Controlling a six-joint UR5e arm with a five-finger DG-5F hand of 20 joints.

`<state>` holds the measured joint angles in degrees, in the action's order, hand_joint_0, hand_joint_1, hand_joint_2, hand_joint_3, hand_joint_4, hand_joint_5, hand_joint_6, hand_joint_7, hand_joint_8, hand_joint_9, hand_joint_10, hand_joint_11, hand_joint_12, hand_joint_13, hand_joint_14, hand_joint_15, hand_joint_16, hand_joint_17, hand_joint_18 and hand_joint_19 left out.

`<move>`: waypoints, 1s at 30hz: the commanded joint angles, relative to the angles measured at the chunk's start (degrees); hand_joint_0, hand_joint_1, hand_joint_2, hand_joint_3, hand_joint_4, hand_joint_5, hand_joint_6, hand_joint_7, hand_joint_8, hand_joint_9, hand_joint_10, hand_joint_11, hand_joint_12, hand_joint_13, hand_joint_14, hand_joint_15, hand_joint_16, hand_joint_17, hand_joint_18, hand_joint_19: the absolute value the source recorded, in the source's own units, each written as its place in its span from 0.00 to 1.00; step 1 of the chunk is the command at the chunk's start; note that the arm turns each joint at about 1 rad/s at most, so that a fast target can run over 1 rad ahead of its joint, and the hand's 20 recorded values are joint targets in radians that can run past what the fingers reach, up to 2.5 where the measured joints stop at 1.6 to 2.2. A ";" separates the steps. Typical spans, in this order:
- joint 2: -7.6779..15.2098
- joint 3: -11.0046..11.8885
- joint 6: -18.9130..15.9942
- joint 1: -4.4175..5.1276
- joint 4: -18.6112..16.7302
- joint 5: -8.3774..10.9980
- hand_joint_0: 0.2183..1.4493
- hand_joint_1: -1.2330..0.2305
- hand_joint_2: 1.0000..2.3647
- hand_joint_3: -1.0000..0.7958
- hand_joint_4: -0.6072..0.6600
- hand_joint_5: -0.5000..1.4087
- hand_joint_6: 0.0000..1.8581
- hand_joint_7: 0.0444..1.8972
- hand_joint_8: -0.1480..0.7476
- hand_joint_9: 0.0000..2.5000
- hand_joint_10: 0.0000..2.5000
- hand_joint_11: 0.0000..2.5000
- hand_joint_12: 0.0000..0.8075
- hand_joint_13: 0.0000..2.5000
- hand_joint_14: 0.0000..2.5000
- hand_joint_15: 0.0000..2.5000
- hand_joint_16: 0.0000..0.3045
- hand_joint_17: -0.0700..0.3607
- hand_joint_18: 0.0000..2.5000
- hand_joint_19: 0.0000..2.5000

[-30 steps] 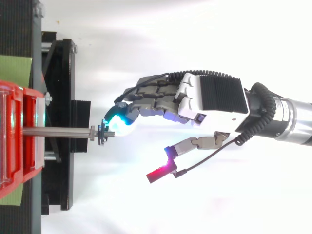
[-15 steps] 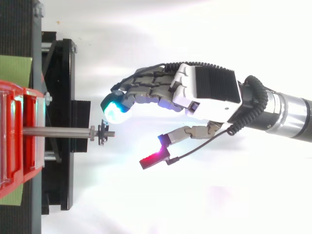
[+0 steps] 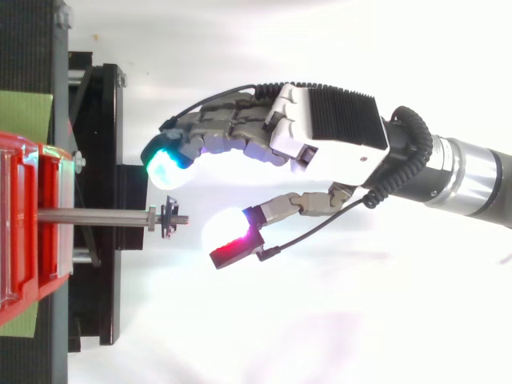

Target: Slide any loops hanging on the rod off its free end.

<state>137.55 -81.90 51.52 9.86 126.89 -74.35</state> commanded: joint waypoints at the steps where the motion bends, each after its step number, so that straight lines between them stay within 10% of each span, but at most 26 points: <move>1: 0.00 0.87 -0.01 -0.02 0.81 -0.53 0.25 0.50 0.00 0.31 0.65 0.16 0.27 0.46 0.47 0.25 0.00 0.12 0.35 0.24 0.00 0.01 0.12 0.35 0.21 0.08; 30: 0.00 2.54 -4.76 -0.11 2.04 -2.82 0.25 0.50 0.00 0.31 0.66 0.17 0.27 0.50 0.47 0.25 0.00 0.12 0.35 0.25 0.00 0.02 0.12 0.35 0.21 0.09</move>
<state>137.55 -79.47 46.79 9.77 129.04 -77.15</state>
